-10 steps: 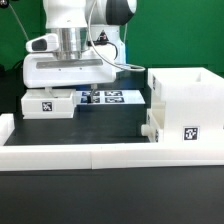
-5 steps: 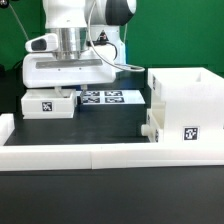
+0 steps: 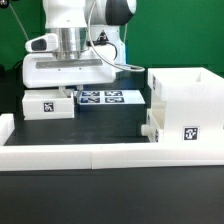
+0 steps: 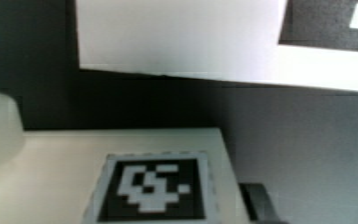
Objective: Assemble drawer
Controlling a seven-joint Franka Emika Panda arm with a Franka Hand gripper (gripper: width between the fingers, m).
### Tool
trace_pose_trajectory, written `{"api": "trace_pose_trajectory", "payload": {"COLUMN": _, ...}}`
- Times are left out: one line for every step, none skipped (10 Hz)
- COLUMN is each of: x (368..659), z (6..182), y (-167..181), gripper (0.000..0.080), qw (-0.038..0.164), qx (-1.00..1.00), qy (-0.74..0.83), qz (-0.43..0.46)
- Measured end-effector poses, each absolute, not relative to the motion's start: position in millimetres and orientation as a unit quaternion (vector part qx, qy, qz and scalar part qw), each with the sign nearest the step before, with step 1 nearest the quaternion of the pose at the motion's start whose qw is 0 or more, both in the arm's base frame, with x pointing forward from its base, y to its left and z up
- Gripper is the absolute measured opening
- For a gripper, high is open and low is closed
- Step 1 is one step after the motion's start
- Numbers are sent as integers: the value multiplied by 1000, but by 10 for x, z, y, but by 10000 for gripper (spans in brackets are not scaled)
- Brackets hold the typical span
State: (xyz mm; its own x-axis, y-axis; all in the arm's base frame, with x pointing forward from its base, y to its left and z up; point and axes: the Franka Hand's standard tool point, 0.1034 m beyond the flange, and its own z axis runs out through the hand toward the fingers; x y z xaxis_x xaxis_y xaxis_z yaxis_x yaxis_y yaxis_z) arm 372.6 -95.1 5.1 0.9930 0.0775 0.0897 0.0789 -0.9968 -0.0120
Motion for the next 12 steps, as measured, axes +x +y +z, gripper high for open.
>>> {"api": "trace_pose_trajectory", "payload": {"x": 3726, "z": 51, "y": -951, "gripper": 42, "qw": 8, "qx": -998, "qy": -39, "qz": -45}}
{"api": "trace_pose_trajectory", "payload": {"x": 3736, "z": 61, "y": -926, "gripper": 42, "qw": 11, "qx": -998, "qy": -43, "qz": -39}}
{"api": "trace_pose_trajectory", "payload": {"x": 3810, "z": 145, "y": -860, "gripper": 42, "qw": 17, "qx": -998, "qy": -54, "qz": -33}}
{"api": "trace_pose_trajectory", "payload": {"x": 3896, "z": 234, "y": -788, "gripper": 42, "qw": 17, "qx": -997, "qy": -66, "qz": -37}}
{"api": "trace_pose_trajectory", "payload": {"x": 3945, "z": 293, "y": -712, "gripper": 42, "qw": 22, "qx": -996, "qy": -76, "qz": -29}}
{"api": "trace_pose_trajectory", "payload": {"x": 4046, "z": 392, "y": -646, "gripper": 42, "qw": 26, "qx": -995, "qy": -88, "qz": -25}}
{"api": "trace_pose_trajectory", "payload": {"x": 4149, "z": 474, "y": -590, "gripper": 42, "qw": 31, "qx": -993, "qy": -111, "qz": -20}}
{"api": "trace_pose_trajectory", "payload": {"x": 4283, "z": 550, "y": -539, "gripper": 42, "qw": 36, "qx": -991, "qy": -125, "qz": -19}}
{"api": "trace_pose_trajectory", "payload": {"x": 4432, "z": 621, "y": -451, "gripper": 42, "qw": 40, "qx": -990, "qy": -132, "qz": -20}}
{"api": "trace_pose_trajectory", "payload": {"x": 4603, "z": 690, "y": -326, "gripper": 42, "qw": 47, "qx": -990, "qy": -131, "qz": -15}}
{"api": "trace_pose_trajectory", "payload": {"x": 4742, "z": 724, "y": -242, "gripper": 42, "qw": 49, "qx": -992, "qy": -115, "qz": -16}}
{"api": "trace_pose_trajectory", "payload": {"x": 4863, "z": 731, "y": -120, "gripper": 42, "qw": 51, "qx": -994, "qy": -92, "qz": -20}}
